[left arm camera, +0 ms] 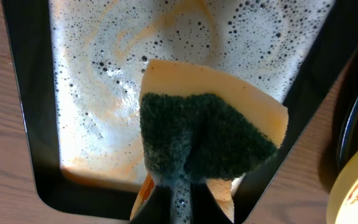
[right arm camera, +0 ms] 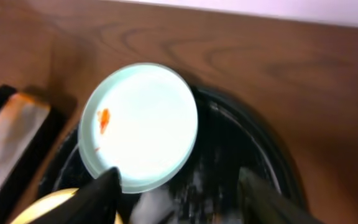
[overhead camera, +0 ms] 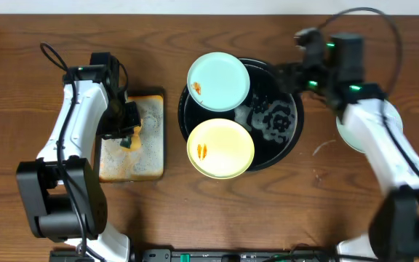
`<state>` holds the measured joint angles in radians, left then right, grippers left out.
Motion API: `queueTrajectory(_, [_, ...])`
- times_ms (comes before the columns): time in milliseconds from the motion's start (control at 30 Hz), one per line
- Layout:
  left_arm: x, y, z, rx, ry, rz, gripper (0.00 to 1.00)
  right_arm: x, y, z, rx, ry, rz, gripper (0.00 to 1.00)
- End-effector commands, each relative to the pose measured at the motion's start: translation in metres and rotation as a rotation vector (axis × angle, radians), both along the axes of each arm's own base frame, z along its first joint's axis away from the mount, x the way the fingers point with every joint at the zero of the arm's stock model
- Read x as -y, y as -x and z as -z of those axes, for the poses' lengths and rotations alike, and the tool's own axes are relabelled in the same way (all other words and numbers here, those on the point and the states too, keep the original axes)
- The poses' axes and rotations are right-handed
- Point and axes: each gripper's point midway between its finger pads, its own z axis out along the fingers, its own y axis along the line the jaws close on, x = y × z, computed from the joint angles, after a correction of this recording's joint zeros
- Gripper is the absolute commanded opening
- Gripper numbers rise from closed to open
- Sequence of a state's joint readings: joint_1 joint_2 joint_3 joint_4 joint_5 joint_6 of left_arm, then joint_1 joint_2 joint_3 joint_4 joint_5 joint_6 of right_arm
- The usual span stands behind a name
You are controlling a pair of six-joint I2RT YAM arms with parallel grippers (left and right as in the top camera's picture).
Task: Clean dirty plates on tray and stack at the side
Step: 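Move right gripper back to the black tray toward the other green plate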
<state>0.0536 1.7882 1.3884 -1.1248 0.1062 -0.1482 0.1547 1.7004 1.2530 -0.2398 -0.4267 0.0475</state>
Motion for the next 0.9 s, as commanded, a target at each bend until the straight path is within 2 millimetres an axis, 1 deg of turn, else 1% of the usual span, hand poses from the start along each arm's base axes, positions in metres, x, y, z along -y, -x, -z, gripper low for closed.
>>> queueTrajectory(0, [0.001,0.0,-0.008,0.026,0.009,0.017,0.08,-0.017,-0.023,0.047,0.016,0.091,-0.004,0.5])
queueTrajectory(67, [0.001,0.0,-0.008,0.027,0.009,0.017,0.08,-0.021,-0.038,0.069,0.025,0.088,0.027,0.45])
queueTrajectory(133, [0.001,0.0,-0.008,0.027,0.009,0.017,0.08,-0.025,-0.048,0.085,0.022,0.06,0.044,0.44])
queueTrajectory(233, [0.001,0.0,-0.008,0.027,0.009,0.017,0.08,-0.027,-0.055,0.108,0.004,0.035,0.066,0.44])
queueTrajectory(333, [0.001,0.0,-0.008,0.027,0.009,0.017,0.08,-0.029,-0.057,0.125,-0.023,0.018,0.081,0.45])
queueTrajectory(467, [0.001,0.0,-0.008,0.027,0.009,0.017,0.08,-0.04,-0.052,0.138,-0.054,-0.024,0.031,0.44])
queueTrajectory(533, [0.001,0.0,-0.008,0.027,0.009,0.017,0.08,-0.044,-0.048,0.139,-0.066,-0.04,0.007,0.42])
queueTrajectory(567, [0.001,0.0,-0.008,0.027,0.009,0.017,0.08,-0.044,-0.048,0.139,-0.069,-0.041,0.006,0.39])
queueTrajectory(600, [0.001,0.0,-0.008,0.027,0.009,0.017,0.08,-0.046,-0.046,0.141,-0.074,-0.038,0.002,0.33])
queueTrajectory(633, [0.001,0.0,-0.008,0.027,0.009,0.017,0.08,-0.047,-0.046,0.141,-0.074,-0.036,0.003,0.29])
queueTrajectory(667, [0.001,0.0,-0.008,0.027,0.009,0.017,0.08,-0.047,-0.046,0.142,-0.076,-0.035,0.002,0.28])
queueTrajectory(867, [0.001,0.0,-0.008,0.027,0.01,0.017,0.08,-0.046,-0.045,0.157,-0.097,-0.014,0.021,0.3])
